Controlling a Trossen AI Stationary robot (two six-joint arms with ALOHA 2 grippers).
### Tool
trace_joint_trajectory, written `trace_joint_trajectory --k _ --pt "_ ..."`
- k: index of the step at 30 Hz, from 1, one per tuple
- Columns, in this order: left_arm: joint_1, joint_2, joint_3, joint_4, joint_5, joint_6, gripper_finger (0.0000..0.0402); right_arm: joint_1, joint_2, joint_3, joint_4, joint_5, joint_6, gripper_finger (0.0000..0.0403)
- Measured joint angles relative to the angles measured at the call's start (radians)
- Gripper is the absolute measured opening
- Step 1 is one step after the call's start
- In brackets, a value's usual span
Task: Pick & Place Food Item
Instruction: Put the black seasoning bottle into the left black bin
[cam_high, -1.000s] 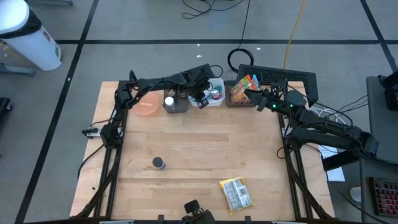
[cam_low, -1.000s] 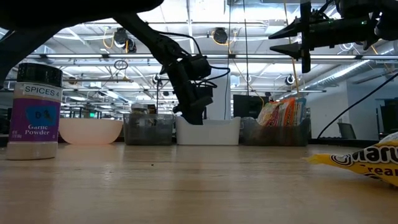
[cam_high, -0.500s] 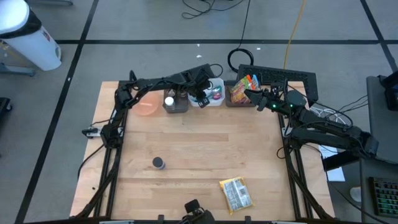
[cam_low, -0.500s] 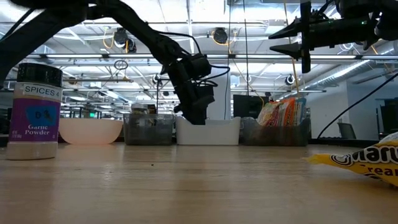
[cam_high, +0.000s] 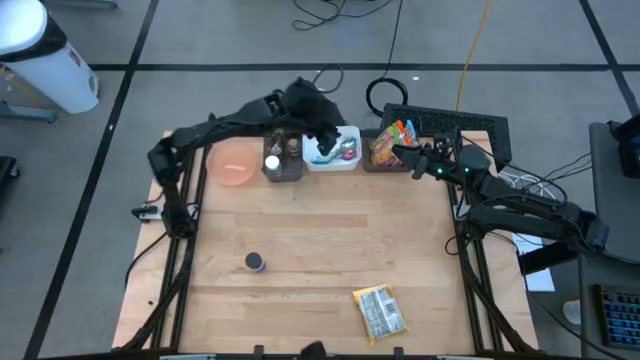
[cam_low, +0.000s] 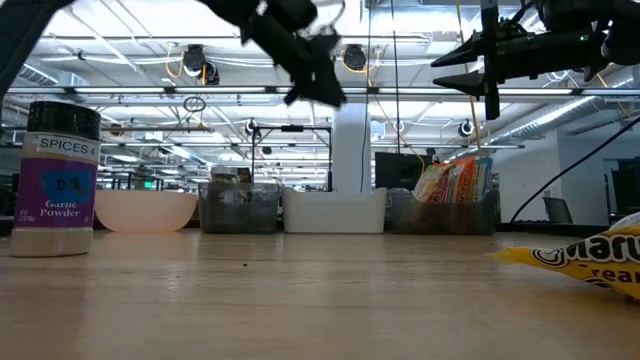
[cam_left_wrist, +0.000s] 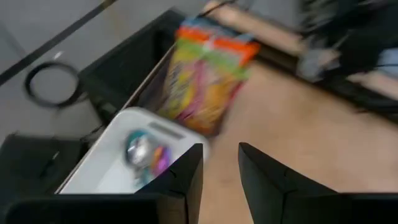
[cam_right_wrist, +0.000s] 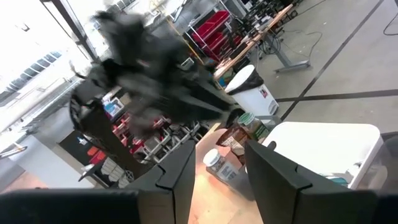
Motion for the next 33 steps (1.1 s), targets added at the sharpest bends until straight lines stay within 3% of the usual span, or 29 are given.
trace_joint_trajectory --k 5,11,16,20,27,31,33 --pt "-0.064 -0.093 -0.002 -0.017 0.032 -0.060 0.0108 0.001 0.022 0.000 -0.006 0.000 0.021 0.0130" --pt "-0.204 -0.116 -0.004 -0.084 0.086 -0.113 0.0108 0.001 0.057 0.000 0.003 0.002 0.088 0.0130" --pt "-0.355 -0.117 -0.004 -0.056 -0.001 -0.066 0.0108 0.001 0.108 0.000 0.043 0.006 0.146 0.0130" --pt "-0.410 -0.117 -0.004 -0.052 -0.054 -0.024 0.0108 0.023 0.164 0.000 0.099 0.014 0.220 0.0130" --pt "-0.407 -0.117 -0.005 -0.167 0.098 0.053 0.0108 0.186 0.275 0.000 0.275 0.103 0.278 0.0130" --pt "-0.402 -0.134 -0.017 -0.243 0.111 0.084 0.0108 0.328 0.334 0.000 0.339 0.188 0.272 0.0130" --pt "-0.402 -0.171 -0.070 -0.200 0.114 0.073 0.0108 0.400 0.361 0.000 0.348 0.267 0.272 0.0130"
